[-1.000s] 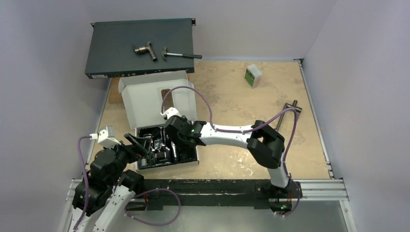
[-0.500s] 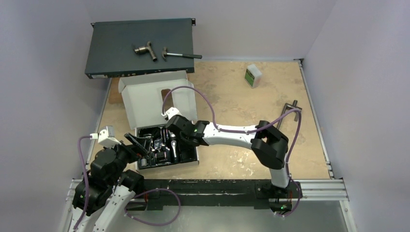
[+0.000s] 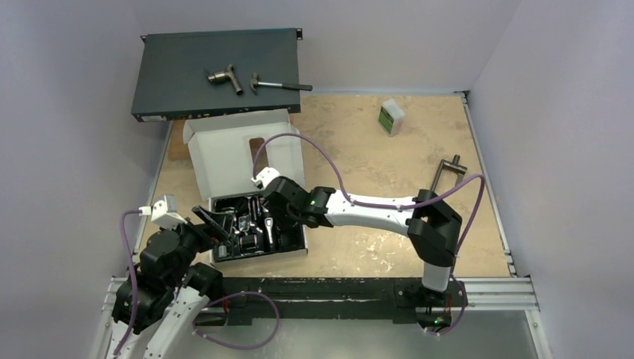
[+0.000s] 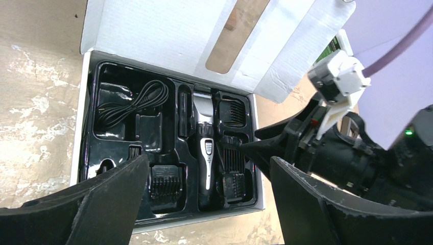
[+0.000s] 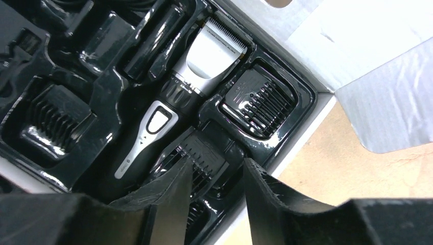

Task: Sort the hair-cutting tools
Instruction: Adjust the haircut tool.

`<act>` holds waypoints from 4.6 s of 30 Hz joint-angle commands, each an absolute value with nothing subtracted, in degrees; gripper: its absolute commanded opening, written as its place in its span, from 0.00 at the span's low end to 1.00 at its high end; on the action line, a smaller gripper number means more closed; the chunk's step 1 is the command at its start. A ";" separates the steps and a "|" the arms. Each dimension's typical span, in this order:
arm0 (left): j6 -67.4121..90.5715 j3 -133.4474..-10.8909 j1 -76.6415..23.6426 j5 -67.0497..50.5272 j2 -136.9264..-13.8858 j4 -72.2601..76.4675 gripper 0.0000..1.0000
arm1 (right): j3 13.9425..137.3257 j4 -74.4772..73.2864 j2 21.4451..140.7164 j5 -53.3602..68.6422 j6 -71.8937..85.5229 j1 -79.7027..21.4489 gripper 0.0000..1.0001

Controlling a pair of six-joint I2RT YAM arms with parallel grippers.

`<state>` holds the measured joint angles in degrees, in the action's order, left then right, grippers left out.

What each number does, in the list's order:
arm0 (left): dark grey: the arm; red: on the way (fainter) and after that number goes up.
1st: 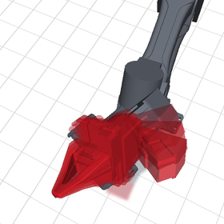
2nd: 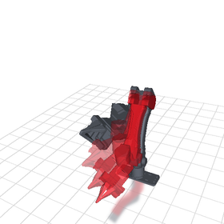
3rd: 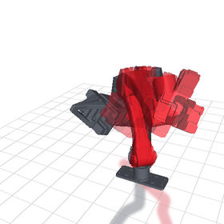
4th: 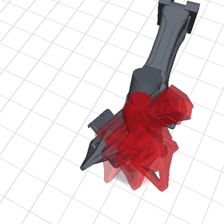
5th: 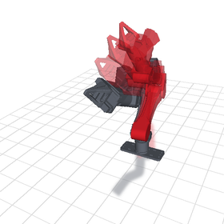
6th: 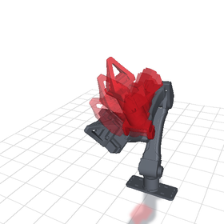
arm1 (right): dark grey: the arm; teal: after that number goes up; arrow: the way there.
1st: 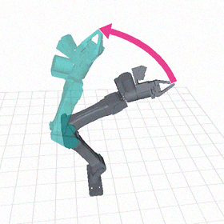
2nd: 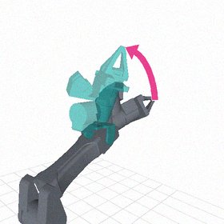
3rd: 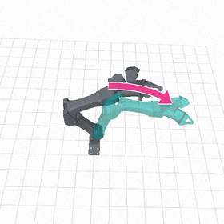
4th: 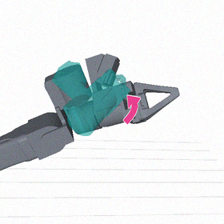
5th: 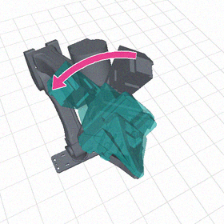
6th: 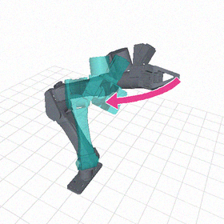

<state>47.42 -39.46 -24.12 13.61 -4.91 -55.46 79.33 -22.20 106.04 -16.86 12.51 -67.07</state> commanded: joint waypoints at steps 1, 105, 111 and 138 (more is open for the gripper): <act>47.81 -39.82 -23.91 14.12 -5.69 -55.02 0.89 | 78.87 -19.25 101.10 -16.69 13.86 -67.15 0.46; 65.48 -17.64 -23.91 -33.64 -19.16 2.21 0.63 | 43.46 7.60 62.86 5.90 -22.46 -70.39 0.19; 63.98 -18.04 -23.91 -37.13 -22.62 1.91 0.47 | 43.77 7.51 63.14 5.93 -22.85 -70.40 0.18; 60.22 -20.16 -23.88 -41.96 -24.67 -3.20 0.31 | 43.68 7.73 63.90 5.54 -23.32 -70.40 0.16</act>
